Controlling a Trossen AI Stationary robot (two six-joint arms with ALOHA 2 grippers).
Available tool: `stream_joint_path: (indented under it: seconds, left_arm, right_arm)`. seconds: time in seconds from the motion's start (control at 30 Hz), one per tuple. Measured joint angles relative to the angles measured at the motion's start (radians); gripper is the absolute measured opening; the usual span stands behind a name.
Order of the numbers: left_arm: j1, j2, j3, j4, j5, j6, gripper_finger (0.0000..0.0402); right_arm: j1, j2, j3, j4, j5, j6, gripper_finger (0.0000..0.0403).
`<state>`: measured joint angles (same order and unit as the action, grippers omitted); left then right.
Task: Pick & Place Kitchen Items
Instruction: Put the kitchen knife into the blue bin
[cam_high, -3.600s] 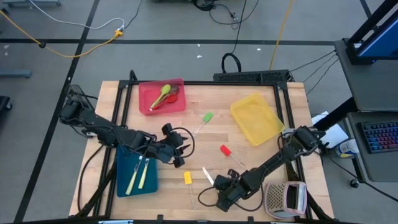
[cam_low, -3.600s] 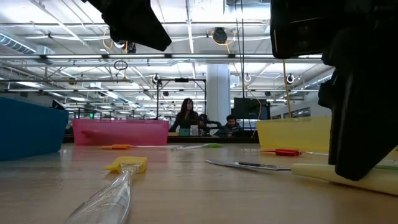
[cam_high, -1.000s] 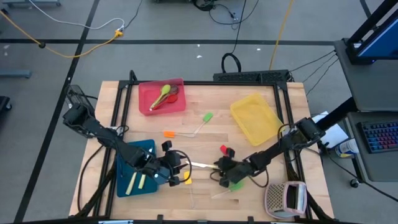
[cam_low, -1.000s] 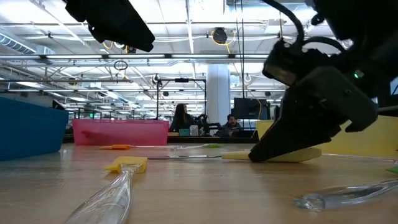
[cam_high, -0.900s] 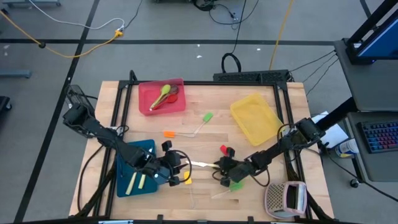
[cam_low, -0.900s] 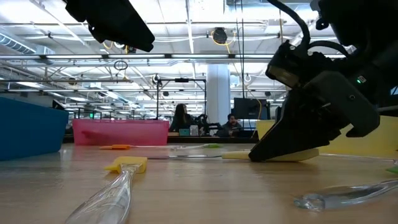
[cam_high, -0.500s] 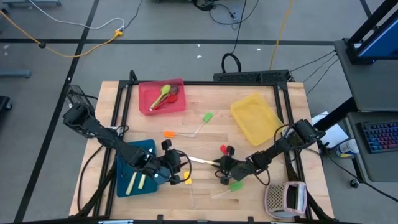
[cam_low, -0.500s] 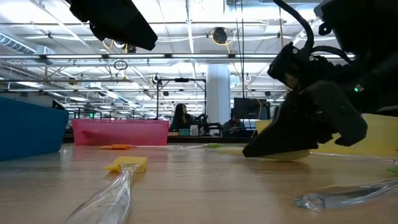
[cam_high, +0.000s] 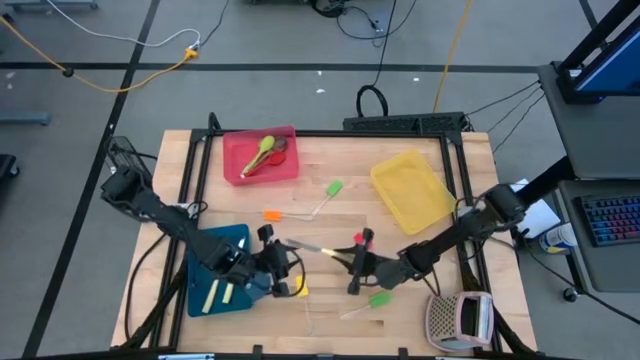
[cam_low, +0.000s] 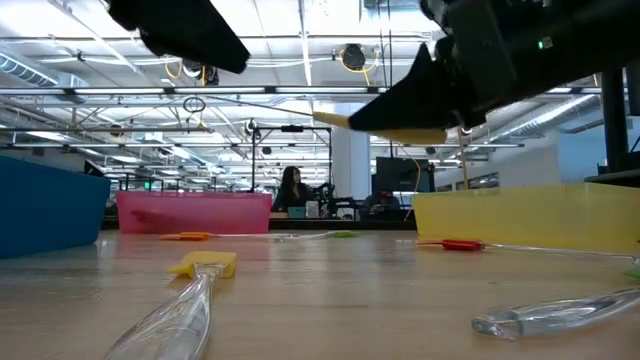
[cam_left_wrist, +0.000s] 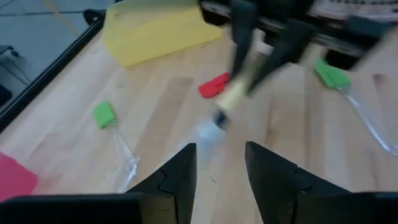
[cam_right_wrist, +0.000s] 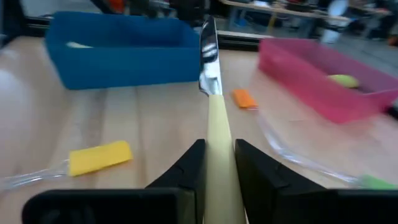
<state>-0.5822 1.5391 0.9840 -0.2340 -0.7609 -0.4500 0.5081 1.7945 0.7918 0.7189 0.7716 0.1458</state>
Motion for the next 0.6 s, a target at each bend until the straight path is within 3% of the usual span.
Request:
stream_joint_path:
  seconds: [0.13,0.27,0.43,0.6]
  left_arm:
    - [-0.060,0.000,0.000,-0.002,-0.067,0.021,0.0143]
    - [-0.141,-0.003,0.000,0.001,-0.169,0.019,0.0143]
    - [-0.246,-0.028,0.000,-0.006,-0.359,0.022,0.0143]
    - [-0.295,-0.036,0.000,-0.087,-0.434,-0.027,0.0143]
  right_arm:
    - [0.030,-0.078,0.000,-0.085,0.086,0.021,0.0061]
    - [0.077,-0.149,0.000,-0.089,0.093,-0.023,0.0061]
    - [0.140,-0.206,0.001,-0.041,0.128,-0.104,0.0061]
    - [0.155,-0.214,0.001,0.019,0.148,-0.113,0.0061]
